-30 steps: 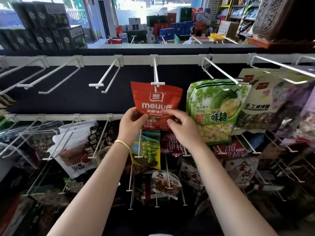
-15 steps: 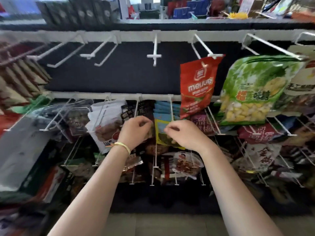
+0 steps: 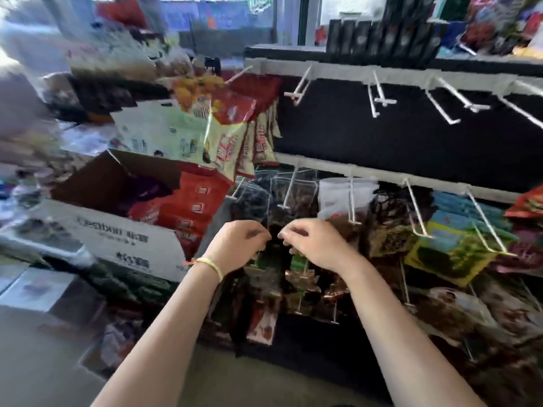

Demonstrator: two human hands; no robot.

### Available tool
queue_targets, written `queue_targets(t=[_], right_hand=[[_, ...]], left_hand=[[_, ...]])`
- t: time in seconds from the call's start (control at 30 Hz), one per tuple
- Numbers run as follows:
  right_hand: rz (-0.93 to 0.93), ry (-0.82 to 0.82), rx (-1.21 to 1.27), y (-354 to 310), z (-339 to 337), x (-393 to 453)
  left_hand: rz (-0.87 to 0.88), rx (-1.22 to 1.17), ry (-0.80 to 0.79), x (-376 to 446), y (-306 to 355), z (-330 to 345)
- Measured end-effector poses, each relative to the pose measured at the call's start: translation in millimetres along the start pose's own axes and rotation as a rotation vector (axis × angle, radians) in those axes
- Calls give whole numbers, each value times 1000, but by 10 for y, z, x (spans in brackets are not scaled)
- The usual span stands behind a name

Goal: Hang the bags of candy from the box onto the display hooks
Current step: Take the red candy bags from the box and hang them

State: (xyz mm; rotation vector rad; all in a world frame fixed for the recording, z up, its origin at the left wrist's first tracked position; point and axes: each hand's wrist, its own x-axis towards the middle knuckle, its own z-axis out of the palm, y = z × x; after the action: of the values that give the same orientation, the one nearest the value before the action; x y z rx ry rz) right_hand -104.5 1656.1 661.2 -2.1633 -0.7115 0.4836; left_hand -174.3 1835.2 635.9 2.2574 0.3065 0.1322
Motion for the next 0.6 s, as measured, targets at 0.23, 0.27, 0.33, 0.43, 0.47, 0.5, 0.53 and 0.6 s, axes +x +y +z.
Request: queue_targets(t=[0.23,0.27,0.33,0.43,0.47,0.5,0.53,0.6], right_hand=[[-116,-118,56,-451,764,890],[-143,-138,55,-494,868,1015],[-186,-160,66,-609,1038,1257],[-231,-167,37,-822,1250,1631],[-233,-172,3,-892,1321,1757],[-216,-185,-45,-950,1392,1878],[-171,-201,-110,-995,1459,1994],[-31,-239,-264,-1007,1594,2206]], left_hand=[[39,72,382,295,-782,-738],[15,114,403,356,-874,-826],[-44,249,412,490,-1053,-1017],[-184,462,313,673,-1345,-1285],[-225,509,266,724,-1444,-1359],[-259,543,227,768,-1540,-1417],[-283,564,202,808,-1625,-1457],[-311,573,167,858,-1732,-1498]])
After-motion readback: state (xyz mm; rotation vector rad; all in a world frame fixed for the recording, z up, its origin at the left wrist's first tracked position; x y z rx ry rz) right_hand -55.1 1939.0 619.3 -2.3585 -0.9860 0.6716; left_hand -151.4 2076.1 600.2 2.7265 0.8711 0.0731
